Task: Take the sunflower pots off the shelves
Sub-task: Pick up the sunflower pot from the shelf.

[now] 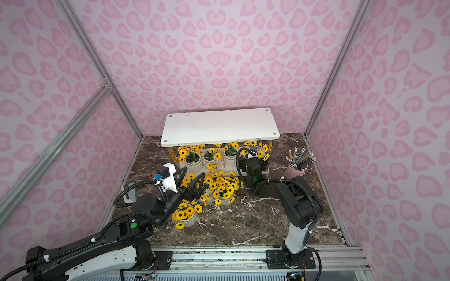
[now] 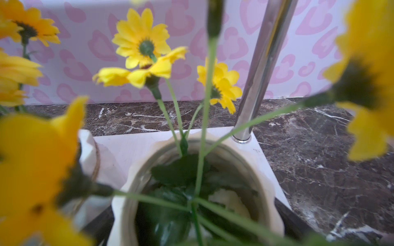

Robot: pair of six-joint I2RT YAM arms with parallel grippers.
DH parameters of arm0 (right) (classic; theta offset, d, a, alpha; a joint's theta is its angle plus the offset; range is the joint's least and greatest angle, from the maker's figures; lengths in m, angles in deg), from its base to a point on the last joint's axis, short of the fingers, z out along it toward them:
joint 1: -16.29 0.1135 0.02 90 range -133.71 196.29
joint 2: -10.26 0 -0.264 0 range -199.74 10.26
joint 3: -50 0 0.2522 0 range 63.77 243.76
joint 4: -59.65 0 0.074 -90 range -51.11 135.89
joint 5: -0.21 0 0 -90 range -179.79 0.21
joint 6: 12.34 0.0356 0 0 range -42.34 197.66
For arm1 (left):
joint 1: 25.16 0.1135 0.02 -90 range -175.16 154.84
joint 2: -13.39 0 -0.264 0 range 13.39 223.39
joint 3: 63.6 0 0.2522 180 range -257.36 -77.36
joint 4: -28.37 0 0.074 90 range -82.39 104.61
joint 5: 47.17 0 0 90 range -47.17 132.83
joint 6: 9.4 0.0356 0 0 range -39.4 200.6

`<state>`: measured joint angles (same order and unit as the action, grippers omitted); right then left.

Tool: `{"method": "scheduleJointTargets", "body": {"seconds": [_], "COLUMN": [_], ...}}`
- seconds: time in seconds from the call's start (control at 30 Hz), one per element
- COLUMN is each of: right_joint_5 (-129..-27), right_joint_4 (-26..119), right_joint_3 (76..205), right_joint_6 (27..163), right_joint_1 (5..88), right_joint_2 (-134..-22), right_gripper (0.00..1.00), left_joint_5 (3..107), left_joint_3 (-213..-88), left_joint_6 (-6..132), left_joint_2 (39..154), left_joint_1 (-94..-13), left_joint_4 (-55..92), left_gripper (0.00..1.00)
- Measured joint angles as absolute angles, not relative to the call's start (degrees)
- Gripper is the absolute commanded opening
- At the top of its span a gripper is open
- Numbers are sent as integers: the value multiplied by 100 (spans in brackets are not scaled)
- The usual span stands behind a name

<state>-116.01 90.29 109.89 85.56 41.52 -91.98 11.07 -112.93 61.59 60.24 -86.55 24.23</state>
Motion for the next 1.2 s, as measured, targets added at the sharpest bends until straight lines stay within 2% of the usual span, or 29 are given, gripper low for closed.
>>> {"method": "scheduleJointTargets", "body": {"seconds": [0.17,0.4,0.63,0.8,1.13,1.2], "right_joint_5": [-11601,-11599,-11560,-11514,-11383,-11385], "right_joint_4": [8983,9005,9066,9012,8900,8922], "right_joint_3": [11107,11136,11075,11013,10788,10707], "right_joint_6": [8521,8443,8425,8419,8364,8364], "right_joint_1": [4141,4119,4102,4102,4102,4108], "right_joint_2": [-9274,-9307,-9274,-9185,-8914,-8859], "right_gripper": [99,83,71,58,43,37], "left_joint_5": [1107,1111,1111,1117,1155,1157], "left_joint_3": [-11293,-11293,-11293,-11293,-11293,-11293], "left_joint_6": [6203,6214,6214,6214,6214,6214], "left_joint_2": [6042,6068,6020,6016,5989,5987], "left_joint_1": [-8655,-8655,-8655,-8655,-8655,-8655], "left_joint_4": [2426,2443,2447,2452,2456,2456], "left_gripper": [96,97,96,96,96,96]}}
